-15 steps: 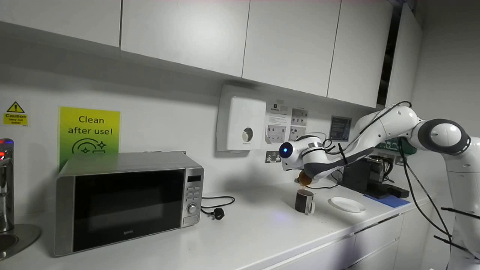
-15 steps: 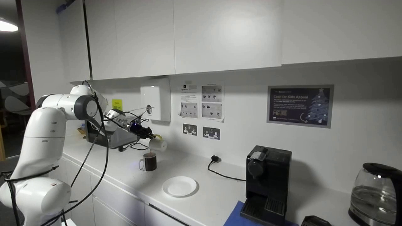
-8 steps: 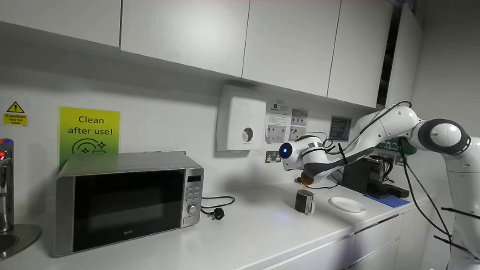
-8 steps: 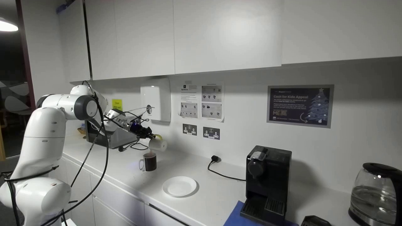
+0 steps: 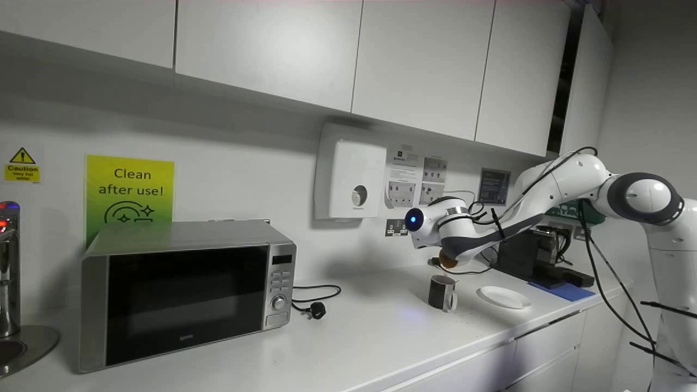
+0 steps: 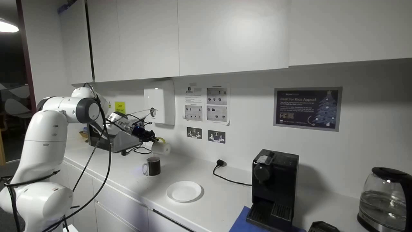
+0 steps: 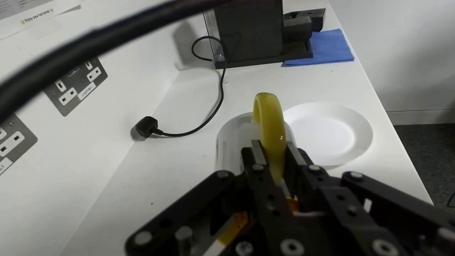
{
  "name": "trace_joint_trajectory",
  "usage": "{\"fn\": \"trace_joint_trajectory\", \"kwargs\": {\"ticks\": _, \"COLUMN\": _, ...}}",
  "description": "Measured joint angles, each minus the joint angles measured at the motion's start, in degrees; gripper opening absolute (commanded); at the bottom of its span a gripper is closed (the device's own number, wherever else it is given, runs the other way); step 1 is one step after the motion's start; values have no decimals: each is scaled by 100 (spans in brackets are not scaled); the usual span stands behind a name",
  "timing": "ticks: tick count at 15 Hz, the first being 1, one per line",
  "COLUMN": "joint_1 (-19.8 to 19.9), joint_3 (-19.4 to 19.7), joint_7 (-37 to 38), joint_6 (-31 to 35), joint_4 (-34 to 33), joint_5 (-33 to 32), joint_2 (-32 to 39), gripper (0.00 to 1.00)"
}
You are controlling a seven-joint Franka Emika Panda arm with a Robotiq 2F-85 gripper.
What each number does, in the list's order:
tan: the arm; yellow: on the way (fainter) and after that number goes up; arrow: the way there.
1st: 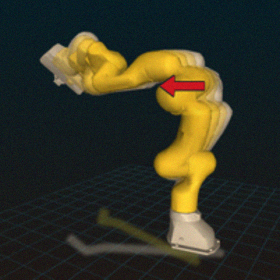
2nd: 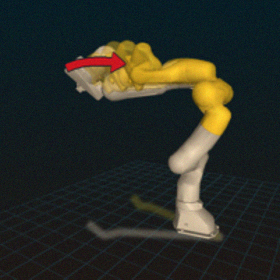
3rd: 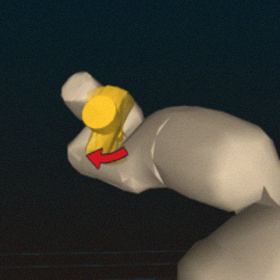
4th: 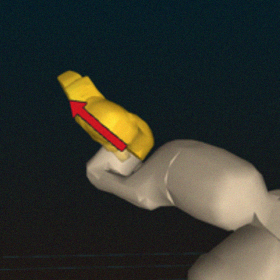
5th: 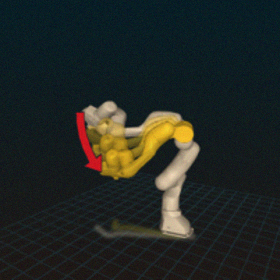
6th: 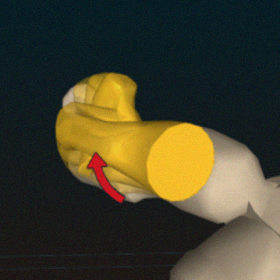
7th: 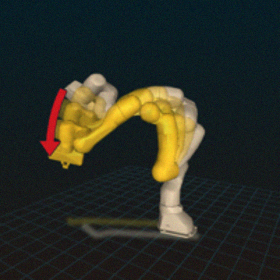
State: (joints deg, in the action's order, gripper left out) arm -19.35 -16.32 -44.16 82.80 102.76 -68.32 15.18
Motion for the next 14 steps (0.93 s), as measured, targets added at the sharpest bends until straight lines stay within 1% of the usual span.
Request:
{"fn": "trace_joint_trajectory", "kwargs": {"ticks": 8, "joint_1": -89, "joint_3": -74, "joint_7": 0, "joint_6": -409, "joint_4": 3, "joint_5": 0, "joint_2": 1, "gripper": 5}}
{"fn": "trace_joint_trajectory", "kwargs": {"ticks": 14, "joint_1": -94, "joint_3": -113, "joint_7": -1, "joint_6": -596, "joint_4": 15, "joint_5": 0, "joint_2": 2, "gripper": 5}}
